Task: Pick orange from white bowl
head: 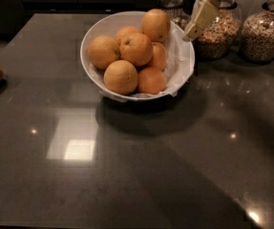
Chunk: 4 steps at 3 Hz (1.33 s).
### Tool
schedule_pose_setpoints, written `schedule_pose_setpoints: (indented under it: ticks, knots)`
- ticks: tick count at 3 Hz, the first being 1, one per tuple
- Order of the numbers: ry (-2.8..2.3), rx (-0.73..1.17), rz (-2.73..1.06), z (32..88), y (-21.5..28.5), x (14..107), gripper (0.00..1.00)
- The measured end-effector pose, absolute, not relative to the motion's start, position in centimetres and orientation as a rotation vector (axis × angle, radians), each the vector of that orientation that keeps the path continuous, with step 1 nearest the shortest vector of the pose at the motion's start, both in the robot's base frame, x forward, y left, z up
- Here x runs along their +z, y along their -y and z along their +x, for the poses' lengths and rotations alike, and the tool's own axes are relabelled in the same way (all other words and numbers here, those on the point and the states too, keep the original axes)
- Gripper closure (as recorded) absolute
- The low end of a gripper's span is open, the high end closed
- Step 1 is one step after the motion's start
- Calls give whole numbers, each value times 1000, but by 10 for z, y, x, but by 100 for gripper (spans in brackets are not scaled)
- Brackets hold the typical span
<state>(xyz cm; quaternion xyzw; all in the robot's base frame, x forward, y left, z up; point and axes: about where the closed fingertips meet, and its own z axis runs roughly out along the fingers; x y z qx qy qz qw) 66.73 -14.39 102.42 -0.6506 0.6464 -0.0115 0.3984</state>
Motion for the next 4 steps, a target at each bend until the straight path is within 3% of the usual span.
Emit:
schedule_pose_setpoints:
  ticks: [1, 2, 3, 4]
  knots:
    - [-1622, -8, -1687, 673, 132, 1020, 0]
    - [-1583, 1, -1746, 682, 114, 1018, 18]
    - [-1581, 1, -1747, 682, 114, 1018, 19]
    - [-1578, 2, -1744, 683, 112, 1017, 0]
